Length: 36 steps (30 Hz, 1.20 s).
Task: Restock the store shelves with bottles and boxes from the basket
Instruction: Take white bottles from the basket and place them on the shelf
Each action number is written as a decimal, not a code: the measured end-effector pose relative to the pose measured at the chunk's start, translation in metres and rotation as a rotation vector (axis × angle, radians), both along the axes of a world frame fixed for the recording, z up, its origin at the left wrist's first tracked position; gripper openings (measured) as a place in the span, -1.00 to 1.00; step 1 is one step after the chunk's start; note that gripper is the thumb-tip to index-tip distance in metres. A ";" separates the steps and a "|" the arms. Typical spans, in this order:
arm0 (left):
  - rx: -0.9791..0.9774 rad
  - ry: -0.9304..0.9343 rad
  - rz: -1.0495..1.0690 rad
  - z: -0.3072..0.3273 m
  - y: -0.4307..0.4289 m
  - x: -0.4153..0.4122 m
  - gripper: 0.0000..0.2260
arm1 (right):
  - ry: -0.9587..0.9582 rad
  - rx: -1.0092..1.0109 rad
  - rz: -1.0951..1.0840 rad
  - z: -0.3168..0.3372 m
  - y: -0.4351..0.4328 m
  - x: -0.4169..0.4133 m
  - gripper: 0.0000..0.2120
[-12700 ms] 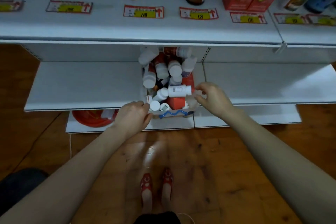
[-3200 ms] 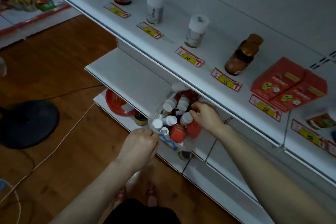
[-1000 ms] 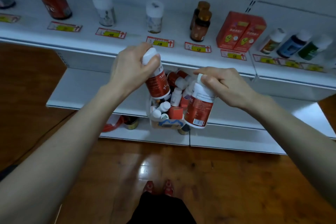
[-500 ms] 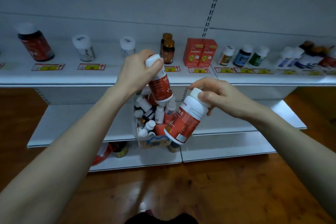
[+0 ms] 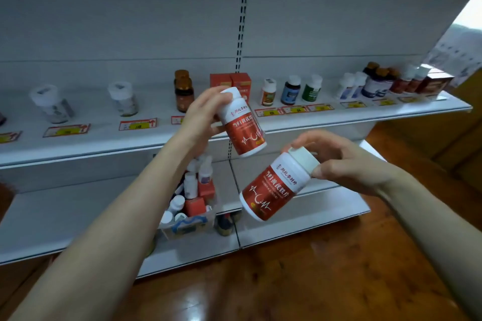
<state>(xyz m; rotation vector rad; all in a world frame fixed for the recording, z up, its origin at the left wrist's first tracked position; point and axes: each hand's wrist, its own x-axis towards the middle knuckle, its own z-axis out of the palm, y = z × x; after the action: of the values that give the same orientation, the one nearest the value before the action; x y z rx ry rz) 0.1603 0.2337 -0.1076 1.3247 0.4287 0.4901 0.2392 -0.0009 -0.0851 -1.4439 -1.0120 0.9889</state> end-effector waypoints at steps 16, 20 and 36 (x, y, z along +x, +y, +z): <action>-0.462 -0.032 -0.299 0.018 -0.208 0.160 -0.71 | 0.036 -0.028 -0.346 0.012 -0.195 0.126 -0.69; -0.294 -0.061 -0.236 0.019 -0.258 0.210 -0.82 | -0.274 -0.076 -0.595 0.007 -0.240 0.158 -0.85; 0.166 -0.111 -0.336 0.000 -0.385 0.482 -0.58 | -0.455 -0.169 -0.933 0.004 -0.372 0.399 -0.72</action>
<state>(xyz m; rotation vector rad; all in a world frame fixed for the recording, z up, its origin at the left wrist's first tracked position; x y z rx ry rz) 0.6426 -0.1512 -0.1075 1.4867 0.0701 0.3198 0.6381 -0.3726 -0.0807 -2.0410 -0.4331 0.0591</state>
